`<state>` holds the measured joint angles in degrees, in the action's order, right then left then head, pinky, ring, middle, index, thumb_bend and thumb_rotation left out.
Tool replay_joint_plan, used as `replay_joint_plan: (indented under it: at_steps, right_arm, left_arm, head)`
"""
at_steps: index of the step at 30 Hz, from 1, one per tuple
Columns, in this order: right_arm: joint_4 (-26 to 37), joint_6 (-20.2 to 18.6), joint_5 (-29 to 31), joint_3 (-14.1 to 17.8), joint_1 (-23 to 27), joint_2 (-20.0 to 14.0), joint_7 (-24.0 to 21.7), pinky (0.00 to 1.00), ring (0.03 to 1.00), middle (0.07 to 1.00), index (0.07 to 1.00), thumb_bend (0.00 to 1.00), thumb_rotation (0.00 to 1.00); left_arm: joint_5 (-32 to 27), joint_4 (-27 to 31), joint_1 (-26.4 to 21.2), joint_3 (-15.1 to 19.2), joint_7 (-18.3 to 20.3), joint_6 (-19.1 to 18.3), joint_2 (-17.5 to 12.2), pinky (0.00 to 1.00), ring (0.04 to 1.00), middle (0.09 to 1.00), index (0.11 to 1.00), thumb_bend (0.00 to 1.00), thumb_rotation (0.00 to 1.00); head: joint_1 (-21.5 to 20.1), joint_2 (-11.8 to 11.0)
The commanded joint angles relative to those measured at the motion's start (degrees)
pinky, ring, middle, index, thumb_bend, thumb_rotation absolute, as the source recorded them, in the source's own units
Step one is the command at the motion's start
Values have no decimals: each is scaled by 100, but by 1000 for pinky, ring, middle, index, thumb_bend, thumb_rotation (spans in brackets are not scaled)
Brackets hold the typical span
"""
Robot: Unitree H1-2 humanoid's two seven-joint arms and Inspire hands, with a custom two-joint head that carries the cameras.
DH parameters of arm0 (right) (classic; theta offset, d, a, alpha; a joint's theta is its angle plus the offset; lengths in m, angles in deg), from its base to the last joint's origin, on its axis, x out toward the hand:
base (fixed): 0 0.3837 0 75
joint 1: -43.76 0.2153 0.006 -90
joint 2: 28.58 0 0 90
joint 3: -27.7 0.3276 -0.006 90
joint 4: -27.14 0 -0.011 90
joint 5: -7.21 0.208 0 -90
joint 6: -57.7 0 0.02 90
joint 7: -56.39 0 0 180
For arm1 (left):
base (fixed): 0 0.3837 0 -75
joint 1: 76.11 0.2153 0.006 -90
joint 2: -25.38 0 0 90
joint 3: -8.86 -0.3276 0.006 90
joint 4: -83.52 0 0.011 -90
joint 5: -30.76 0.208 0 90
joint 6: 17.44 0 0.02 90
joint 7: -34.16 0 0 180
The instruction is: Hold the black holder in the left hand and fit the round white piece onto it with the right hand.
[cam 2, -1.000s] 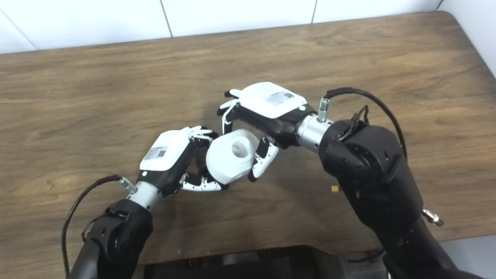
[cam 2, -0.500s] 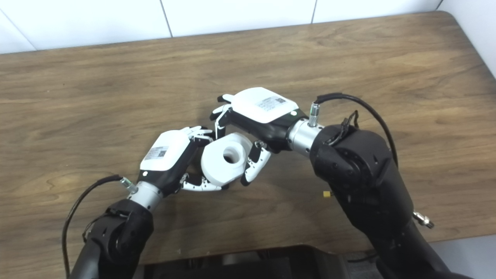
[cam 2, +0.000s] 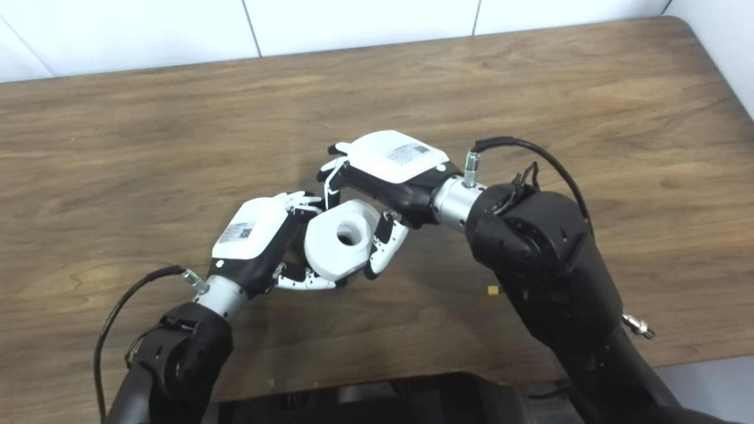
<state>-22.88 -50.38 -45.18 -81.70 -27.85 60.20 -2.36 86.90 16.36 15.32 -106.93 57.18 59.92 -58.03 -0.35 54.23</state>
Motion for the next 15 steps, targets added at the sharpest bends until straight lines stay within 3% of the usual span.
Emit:
replay_joint_plan:
  at_steps: [1, 6, 15]
  right_arm:
    - [-40, 59, -42, 48, 267, 86, 168, 913, 961, 853, 487, 517, 145]
    - [-168, 39, -72, 39, 335, 167, 231, 914, 963, 853, 487, 518, 145]
    - [-190, 31, -173, -136, 655, 126, -246, 915, 970, 851, 487, 516, 146]
  left_arm:
    - [-57, -66, 119, -95, 347, -130, -17, 896, 893, 825, 489, 516, 58]
    - [-56, -73, 111, -120, 317, -141, -41, 890, 891, 821, 489, 516, 58]
    - [-52, -62, 113, -146, 326, -171, -33, 887, 891, 823, 489, 516, 58]
  head:
    - [-6, 6]
    - [-25, -1]
    - [-40, 9]
